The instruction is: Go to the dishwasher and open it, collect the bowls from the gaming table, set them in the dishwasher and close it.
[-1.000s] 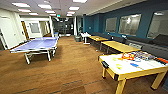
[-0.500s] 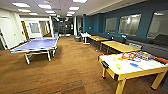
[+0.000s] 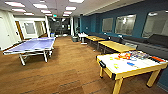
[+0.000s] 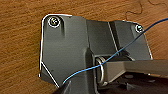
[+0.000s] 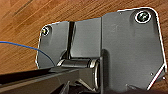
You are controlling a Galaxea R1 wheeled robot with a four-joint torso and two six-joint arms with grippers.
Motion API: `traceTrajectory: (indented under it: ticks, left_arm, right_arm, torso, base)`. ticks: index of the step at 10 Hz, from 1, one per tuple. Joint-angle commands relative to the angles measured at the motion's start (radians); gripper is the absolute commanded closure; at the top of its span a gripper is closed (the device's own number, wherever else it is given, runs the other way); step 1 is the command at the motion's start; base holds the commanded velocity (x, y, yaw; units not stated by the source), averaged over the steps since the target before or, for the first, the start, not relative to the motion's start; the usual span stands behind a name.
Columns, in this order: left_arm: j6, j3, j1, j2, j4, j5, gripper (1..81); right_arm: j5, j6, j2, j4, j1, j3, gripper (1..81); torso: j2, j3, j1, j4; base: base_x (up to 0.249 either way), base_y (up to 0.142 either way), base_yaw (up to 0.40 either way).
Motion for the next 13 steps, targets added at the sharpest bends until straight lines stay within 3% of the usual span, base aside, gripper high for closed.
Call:
traceTrajectory:
  ticks: [1,13]
  left_arm:
    - [0.002,0.002,-0.051,-0.008,0.002,0.041,1.0]
    - [0.002,0.002,-0.051,-0.011,0.003,0.044,1.0]
  right_arm:
    - [-0.043,-0.002,0.007,-0.001,0.040,0.011,1.0]
    - [-0.043,-0.002,0.010,-0.002,0.042,0.011,1.0]
  torso:
    - [0.000,0.000,0.000,0.000]
    - [0.000,0.000,0.000,0.000]
  base:
    - [0.000,0.000,-0.205]
    - [0.000,0.000,-0.206]
